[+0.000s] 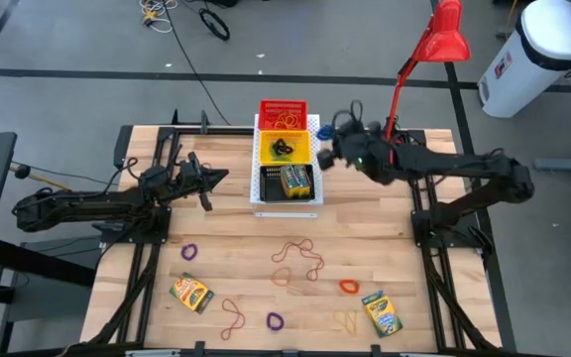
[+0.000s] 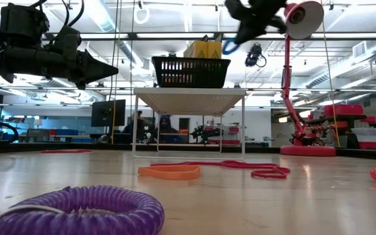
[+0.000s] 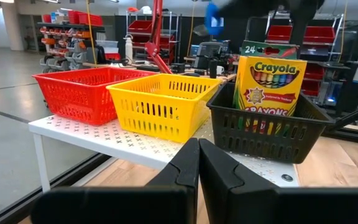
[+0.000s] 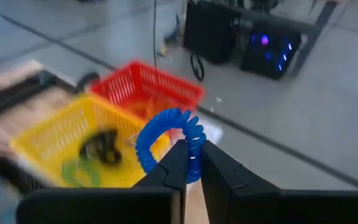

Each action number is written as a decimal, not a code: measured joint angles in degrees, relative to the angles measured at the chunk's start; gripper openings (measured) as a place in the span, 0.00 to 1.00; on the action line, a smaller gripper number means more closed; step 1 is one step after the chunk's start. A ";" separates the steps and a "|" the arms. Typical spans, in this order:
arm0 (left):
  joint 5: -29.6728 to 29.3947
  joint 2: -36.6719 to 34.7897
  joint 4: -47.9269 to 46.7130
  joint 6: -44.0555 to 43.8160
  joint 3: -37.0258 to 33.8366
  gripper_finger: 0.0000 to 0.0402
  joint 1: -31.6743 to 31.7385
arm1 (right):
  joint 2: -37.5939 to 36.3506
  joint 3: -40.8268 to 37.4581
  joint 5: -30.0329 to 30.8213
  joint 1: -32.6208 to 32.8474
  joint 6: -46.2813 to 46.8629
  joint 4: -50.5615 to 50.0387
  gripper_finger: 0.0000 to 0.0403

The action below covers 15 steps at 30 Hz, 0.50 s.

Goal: Pick & Place Office Desk Supplies
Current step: Put the blue spring keychain into the yellow bin on the shelf

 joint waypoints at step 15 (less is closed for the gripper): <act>0.00 0.00 -0.02 0.00 0.00 0.03 -0.01 | 22.04 18.59 -17.49 -6.03 -10.48 2.67 0.08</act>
